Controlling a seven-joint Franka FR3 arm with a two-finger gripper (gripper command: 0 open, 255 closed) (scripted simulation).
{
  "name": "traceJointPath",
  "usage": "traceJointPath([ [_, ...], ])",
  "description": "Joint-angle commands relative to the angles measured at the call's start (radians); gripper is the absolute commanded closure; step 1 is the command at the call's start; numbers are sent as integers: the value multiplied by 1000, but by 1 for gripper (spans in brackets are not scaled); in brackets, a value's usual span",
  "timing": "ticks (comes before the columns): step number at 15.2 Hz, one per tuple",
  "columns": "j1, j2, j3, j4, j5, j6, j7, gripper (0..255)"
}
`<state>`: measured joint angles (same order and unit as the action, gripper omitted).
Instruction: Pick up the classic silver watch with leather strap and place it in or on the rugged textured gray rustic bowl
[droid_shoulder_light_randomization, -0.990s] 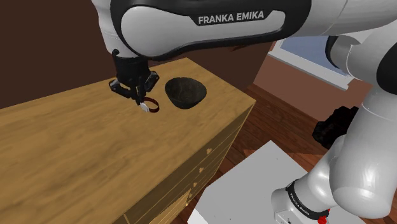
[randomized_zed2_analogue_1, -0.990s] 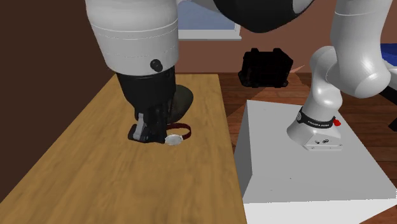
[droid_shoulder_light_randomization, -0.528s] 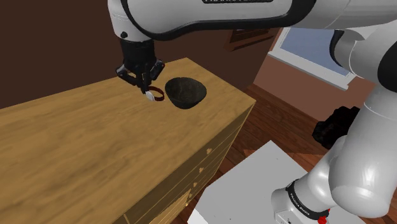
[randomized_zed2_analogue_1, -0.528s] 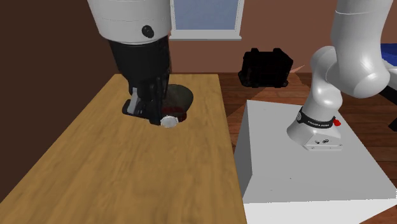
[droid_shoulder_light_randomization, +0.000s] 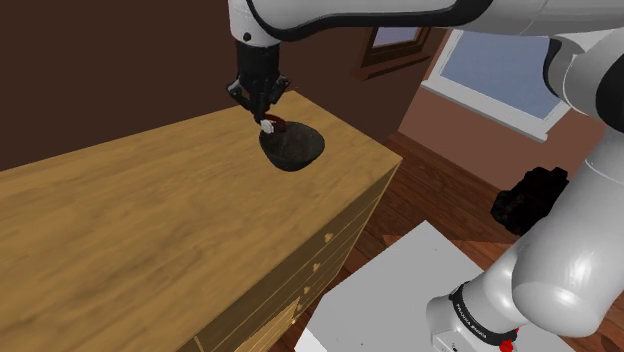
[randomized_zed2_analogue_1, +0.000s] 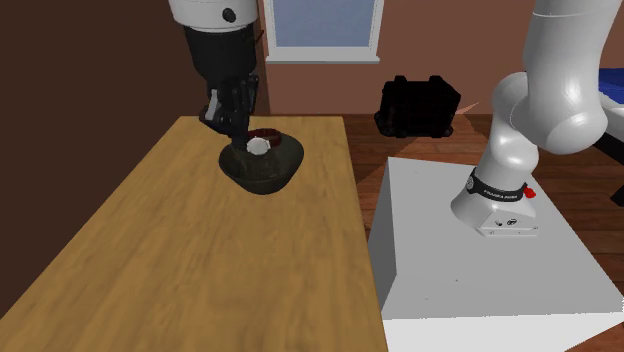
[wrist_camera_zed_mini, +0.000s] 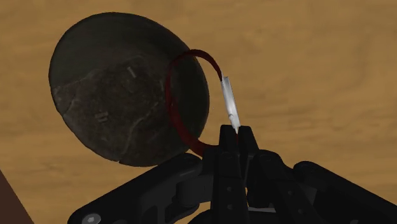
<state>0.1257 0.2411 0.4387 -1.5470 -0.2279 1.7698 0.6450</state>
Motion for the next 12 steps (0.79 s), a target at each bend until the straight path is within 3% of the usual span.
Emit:
traceJointPath([
  [1, -31, -9, -15, -1, 8, 1, -49, 255],
  [7, -111, 0, -62, 27, 18, 1, -181, 255],
  [12, -122, 2, -68, -22, 16, 54, -186, 255],
])
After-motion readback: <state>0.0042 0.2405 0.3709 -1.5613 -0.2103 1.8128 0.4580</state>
